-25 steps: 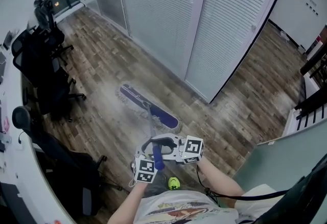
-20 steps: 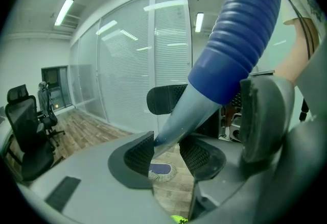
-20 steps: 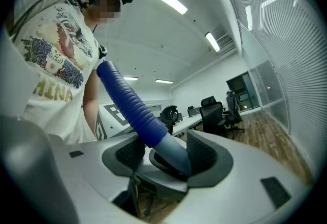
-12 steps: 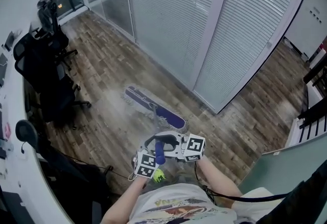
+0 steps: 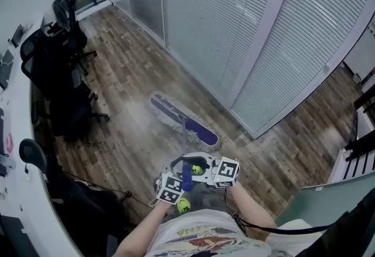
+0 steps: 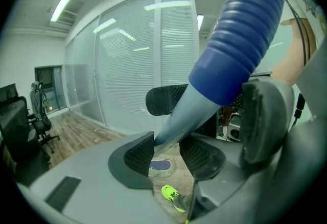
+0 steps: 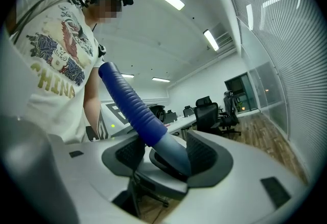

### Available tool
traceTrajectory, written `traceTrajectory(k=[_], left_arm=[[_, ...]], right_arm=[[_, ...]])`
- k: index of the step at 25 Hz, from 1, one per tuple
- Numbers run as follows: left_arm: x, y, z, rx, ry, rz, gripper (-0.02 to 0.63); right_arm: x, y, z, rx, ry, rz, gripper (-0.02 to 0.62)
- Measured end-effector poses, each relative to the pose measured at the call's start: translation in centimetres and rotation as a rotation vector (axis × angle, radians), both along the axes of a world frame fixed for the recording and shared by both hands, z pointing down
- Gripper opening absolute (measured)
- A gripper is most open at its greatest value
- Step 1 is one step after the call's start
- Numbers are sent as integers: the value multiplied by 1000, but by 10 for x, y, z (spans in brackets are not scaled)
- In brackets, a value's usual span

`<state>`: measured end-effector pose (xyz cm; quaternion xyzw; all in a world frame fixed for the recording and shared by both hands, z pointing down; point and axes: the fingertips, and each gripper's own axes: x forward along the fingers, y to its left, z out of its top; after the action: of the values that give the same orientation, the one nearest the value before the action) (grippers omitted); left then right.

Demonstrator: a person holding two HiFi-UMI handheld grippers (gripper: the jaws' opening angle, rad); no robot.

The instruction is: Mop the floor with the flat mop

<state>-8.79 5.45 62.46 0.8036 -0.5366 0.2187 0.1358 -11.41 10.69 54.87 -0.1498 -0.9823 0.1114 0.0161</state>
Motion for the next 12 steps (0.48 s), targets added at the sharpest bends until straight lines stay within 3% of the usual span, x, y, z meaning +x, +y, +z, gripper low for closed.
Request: traceTrajectory(k=[12], left_arm=[[-56,-135,3,-7,-17,30,132]], right_arm=[[-55,-136,-1,-2,-29,3,238]])
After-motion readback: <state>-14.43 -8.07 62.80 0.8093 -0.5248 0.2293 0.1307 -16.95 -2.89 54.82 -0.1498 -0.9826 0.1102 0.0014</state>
